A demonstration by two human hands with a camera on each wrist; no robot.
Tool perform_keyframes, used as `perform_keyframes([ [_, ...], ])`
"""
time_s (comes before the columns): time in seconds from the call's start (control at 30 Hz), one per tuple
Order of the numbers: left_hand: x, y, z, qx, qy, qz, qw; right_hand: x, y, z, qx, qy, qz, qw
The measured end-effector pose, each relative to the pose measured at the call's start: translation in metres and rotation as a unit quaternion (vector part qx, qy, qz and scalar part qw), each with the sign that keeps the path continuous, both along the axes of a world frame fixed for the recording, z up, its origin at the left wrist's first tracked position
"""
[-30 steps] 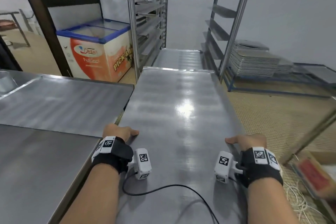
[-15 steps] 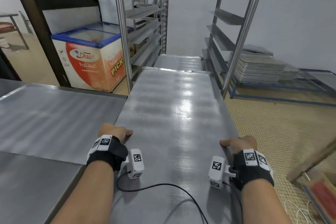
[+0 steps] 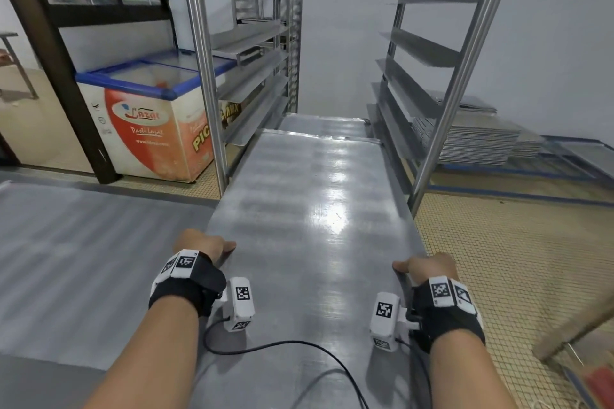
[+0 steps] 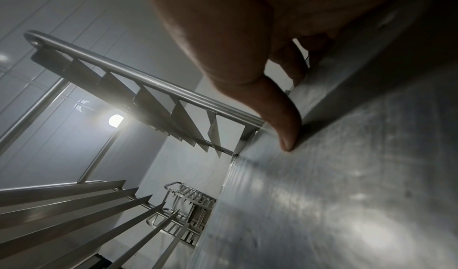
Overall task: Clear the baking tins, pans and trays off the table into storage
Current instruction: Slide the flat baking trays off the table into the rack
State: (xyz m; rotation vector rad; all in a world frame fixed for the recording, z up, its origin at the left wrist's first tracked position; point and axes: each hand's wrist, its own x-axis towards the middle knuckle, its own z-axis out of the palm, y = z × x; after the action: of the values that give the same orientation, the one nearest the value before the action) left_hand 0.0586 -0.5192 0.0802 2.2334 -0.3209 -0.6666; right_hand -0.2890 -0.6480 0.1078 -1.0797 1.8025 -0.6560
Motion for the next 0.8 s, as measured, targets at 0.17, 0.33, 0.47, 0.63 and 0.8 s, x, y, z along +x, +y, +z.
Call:
perform_keyframes([
  [0.17,0.021,-0.041,0.009,0.012,-0.017,-0.034,0.999,0.025,-0.036,0.004,0.003,0.011,0.007,1.000],
  [0.33,0.044,-0.078,0.013,0.005,0.004,-0.037,0.999,0.046,-0.068,0.003,-0.005,0.022,0.002,1.000],
  [0.47,0.056,-0.102,0.016,-0.002,-0.009,-0.044,0.999,0.061,-0.091,0.003,-0.005,0.031,-0.006,0.999],
  [0.63,0.072,-0.131,0.017,-0.019,0.006,-0.032,0.999,0.075,-0.117,0.005,-0.003,0.061,-0.010,0.998],
  [0.8,0.077,-0.154,0.014,-0.012,0.006,-0.037,0.999,0.084,-0.140,0.010,-0.005,0.079,0.000,0.997],
])
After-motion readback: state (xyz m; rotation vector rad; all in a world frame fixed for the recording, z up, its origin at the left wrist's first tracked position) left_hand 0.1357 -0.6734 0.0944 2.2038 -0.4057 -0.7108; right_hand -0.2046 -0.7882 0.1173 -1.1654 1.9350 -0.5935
